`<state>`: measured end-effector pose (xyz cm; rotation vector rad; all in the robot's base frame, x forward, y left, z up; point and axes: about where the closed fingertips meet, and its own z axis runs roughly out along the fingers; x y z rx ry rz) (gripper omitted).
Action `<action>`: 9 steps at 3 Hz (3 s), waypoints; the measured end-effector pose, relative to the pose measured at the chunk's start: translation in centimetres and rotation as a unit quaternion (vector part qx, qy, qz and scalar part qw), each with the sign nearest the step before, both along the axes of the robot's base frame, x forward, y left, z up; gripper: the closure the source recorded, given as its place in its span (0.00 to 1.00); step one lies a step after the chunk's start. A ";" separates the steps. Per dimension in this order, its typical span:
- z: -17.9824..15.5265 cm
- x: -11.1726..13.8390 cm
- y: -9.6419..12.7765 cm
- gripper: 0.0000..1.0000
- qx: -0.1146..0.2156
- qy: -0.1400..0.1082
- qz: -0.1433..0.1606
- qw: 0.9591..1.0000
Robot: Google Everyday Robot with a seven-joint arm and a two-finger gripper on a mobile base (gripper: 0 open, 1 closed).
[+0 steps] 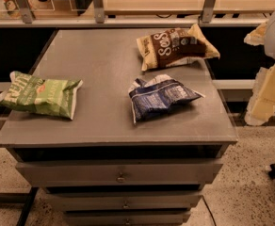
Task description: Move blue chip bag near green jalapeno chip bag
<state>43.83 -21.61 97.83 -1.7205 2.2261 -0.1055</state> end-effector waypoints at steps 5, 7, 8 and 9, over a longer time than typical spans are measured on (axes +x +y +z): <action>-8.8 8.0 8.8 0.00 -0.084 -0.001 0.193 0.977; -13.2 10.6 10.9 0.00 -0.083 0.034 0.230 0.969; -14.1 11.1 11.9 0.18 -0.072 0.043 0.244 0.966; -14.1 11.0 12.0 0.41 -0.072 0.043 0.244 0.966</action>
Offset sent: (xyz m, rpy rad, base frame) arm 0.0290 0.0211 -0.0152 -0.0249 -0.0460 0.0815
